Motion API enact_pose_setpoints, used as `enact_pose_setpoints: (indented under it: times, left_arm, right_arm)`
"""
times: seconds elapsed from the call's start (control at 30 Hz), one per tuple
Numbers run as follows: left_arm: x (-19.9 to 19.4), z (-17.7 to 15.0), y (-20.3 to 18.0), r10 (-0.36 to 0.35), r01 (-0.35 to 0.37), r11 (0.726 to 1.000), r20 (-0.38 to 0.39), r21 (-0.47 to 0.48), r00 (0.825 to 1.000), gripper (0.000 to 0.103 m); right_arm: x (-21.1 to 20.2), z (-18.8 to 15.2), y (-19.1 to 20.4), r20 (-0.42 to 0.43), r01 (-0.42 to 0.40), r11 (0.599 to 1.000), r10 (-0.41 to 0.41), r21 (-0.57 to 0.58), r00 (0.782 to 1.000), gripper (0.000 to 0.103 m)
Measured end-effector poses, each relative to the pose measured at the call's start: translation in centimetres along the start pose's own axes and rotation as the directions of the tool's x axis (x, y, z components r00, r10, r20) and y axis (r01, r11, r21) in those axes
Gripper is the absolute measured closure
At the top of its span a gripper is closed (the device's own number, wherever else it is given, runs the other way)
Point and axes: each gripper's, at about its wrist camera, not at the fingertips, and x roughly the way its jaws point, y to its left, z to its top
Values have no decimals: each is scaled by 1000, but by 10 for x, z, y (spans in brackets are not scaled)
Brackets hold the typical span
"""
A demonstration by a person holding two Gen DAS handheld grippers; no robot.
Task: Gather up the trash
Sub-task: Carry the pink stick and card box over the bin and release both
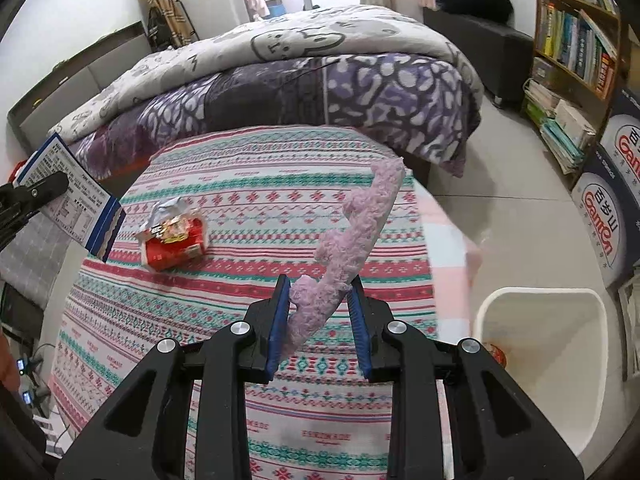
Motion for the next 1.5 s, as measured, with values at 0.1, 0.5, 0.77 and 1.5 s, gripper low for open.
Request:
enact_pose_setpoints:
  times: [0.1, 0.5, 0.77, 1.5]
  left_arm:
    - [-1, -1, -11, -10, 10, 1000, 1, 18, 1000, 94]
    - [-5, -10, -63, -52, 52, 993, 2, 104, 999, 94]
    - [-3, -20, -96, -83, 84, 983, -10, 166, 996, 94]
    - [-10, -61, -205, -221, 236, 919, -81, 316, 972, 94]
  right_arm:
    - [-5, 1, -12, 7, 14, 1000, -14, 18, 1000, 75]
    - [-28, 0, -64, 34, 81, 992, -84, 94, 996, 75]
    - [-40, -4, -102, 29, 160, 977, -166, 139, 986, 74]
    - [-73, -28, -203, -32, 263, 909, -267, 324, 963, 53]
